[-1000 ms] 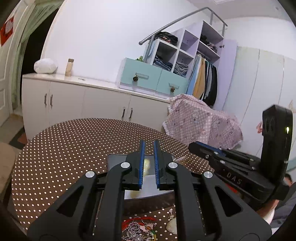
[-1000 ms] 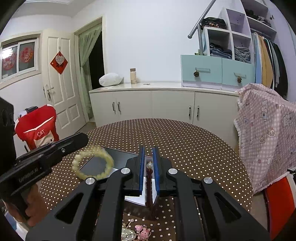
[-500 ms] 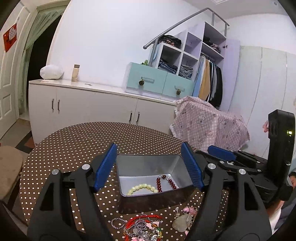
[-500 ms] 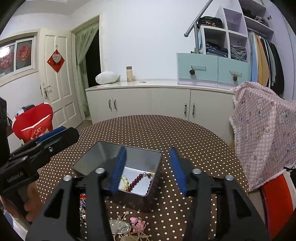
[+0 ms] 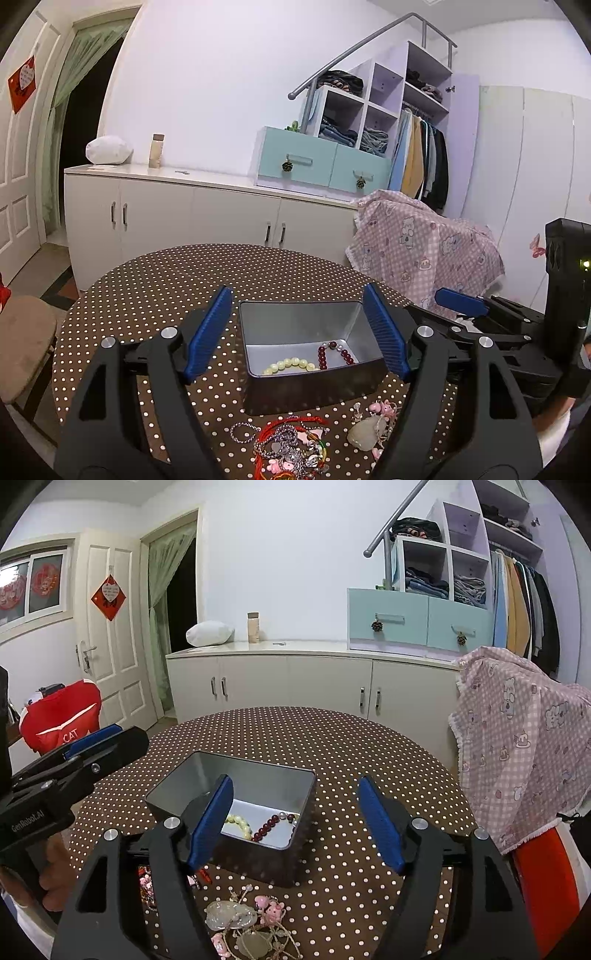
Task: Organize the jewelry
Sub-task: 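Withdraw both tools from the box back toward the jewelry pile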
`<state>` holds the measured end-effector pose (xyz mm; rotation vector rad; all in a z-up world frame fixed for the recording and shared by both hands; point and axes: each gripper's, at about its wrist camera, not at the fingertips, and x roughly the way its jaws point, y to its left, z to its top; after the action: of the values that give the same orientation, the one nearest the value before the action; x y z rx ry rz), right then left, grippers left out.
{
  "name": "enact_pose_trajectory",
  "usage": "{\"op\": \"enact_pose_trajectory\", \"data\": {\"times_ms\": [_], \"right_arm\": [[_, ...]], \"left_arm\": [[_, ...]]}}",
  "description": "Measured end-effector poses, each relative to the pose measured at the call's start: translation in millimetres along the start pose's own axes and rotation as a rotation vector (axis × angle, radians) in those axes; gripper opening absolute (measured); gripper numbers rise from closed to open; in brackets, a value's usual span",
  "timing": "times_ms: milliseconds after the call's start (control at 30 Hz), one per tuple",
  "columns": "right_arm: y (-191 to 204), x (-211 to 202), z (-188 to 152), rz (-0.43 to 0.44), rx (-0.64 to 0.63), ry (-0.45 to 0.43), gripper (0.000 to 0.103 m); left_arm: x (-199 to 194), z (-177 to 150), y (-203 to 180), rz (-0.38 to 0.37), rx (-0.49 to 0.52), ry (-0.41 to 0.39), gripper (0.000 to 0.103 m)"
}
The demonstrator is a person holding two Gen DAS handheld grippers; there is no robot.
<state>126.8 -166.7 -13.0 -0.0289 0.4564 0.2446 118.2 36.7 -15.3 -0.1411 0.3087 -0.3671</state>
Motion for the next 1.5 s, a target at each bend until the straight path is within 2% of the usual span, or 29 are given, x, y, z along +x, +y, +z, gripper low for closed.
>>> {"op": "enact_pose_trajectory", "data": {"times_ms": [400, 767, 933, 1100, 1167, 1500], "right_arm": [[3.6, -10.6, -10.9, -0.011, 0.000, 0.010, 0.073], [10.9, -14.6, -27.7, -0.006, 0.000, 0.041, 0.074], [14.3, -15.8, -34.4, -0.004, 0.000, 0.056, 0.078], [15.7, -14.6, -41.3, -0.005, 0.008, 0.077, 0.083], [15.4, -13.7, -44.9, -0.004, 0.009, 0.086, 0.083], [14.0, -7.8, -58.0, 0.000, 0.015, 0.126, 0.084]], "left_arm": [[-11.4, -9.7, 1.1, 0.043, 0.008, 0.020, 0.075], [-25.7, -22.8, 2.9, 0.049, 0.019, 0.047, 0.075], [-29.6, -30.4, 4.6, 0.051, 0.025, 0.064, 0.075], [-29.4, -44.0, 6.5, 0.051, 0.021, 0.110, 0.075], [-28.1, -49.3, 7.6, 0.027, 0.007, 0.135, 0.075], [-12.5, -68.3, 0.1, -0.007, 0.028, 0.224, 0.075]]}}
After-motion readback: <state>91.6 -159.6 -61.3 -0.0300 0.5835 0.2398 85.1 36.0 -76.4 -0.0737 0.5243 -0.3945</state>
